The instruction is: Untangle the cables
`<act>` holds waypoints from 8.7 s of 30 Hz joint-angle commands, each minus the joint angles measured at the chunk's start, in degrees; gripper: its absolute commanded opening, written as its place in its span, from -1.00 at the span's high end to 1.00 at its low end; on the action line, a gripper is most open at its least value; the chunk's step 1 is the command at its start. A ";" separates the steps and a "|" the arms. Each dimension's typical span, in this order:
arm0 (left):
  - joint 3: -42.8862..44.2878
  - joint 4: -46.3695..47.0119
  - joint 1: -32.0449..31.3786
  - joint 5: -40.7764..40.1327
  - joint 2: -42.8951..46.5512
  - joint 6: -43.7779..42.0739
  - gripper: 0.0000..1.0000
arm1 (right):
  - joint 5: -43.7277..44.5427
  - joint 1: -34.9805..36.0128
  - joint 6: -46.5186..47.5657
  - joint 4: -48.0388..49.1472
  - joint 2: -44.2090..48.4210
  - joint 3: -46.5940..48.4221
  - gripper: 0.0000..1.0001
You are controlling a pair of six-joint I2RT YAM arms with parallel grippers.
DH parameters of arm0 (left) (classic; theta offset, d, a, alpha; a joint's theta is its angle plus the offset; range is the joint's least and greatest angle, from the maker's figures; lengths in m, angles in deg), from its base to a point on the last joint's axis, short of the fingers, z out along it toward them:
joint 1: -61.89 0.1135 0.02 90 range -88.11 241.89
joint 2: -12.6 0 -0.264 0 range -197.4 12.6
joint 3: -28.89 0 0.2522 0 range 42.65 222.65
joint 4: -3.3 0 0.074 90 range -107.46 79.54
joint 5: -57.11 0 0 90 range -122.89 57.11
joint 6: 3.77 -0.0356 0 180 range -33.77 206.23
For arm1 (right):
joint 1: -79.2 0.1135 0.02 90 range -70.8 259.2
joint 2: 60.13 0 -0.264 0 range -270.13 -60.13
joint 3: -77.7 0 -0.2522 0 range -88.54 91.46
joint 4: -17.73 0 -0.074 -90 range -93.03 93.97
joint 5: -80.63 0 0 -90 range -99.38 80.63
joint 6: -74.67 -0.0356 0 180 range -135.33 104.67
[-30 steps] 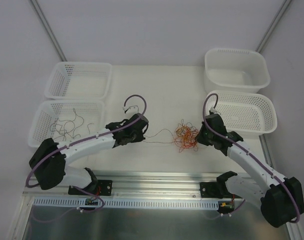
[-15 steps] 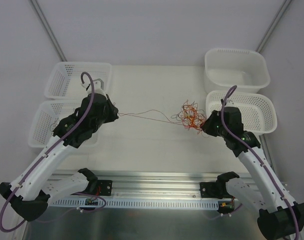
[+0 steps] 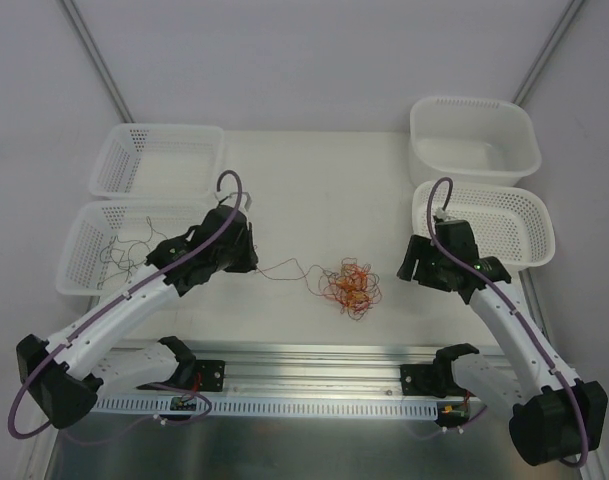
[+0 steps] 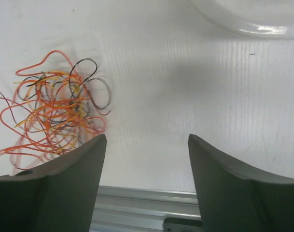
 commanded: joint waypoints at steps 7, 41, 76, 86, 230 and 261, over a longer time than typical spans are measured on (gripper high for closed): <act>-4.26 5.40 -6.83 1.34 -3.37 2.57 1.00 | -3.66 9.24 9.84 -5.43 -4.87 14.23 -0.80; 4.61 -13.13 1.25 -16.40 8.23 -0.42 1.00 | 15.57 33.01 -5.02 3.54 -31.88 11.53 0.89; 3.50 -10.17 8.20 0.54 7.79 -3.33 1.00 | -6.74 2.15 3.70 -5.17 -4.88 13.23 0.89; -2.76 -7.96 6.97 1.60 8.67 -1.91 1.00 | 5.91 12.32 2.01 -8.68 -6.64 15.45 -0.57; -6.46 12.52 11.80 18.36 7.61 -18.61 1.00 | 7.81 1.45 5.26 -5.97 -13.32 14.34 0.99; -11.20 20.43 9.87 35.09 5.94 -8.16 1.00 | -24.40 30.28 6.50 37.27 -35.72 20.14 -0.78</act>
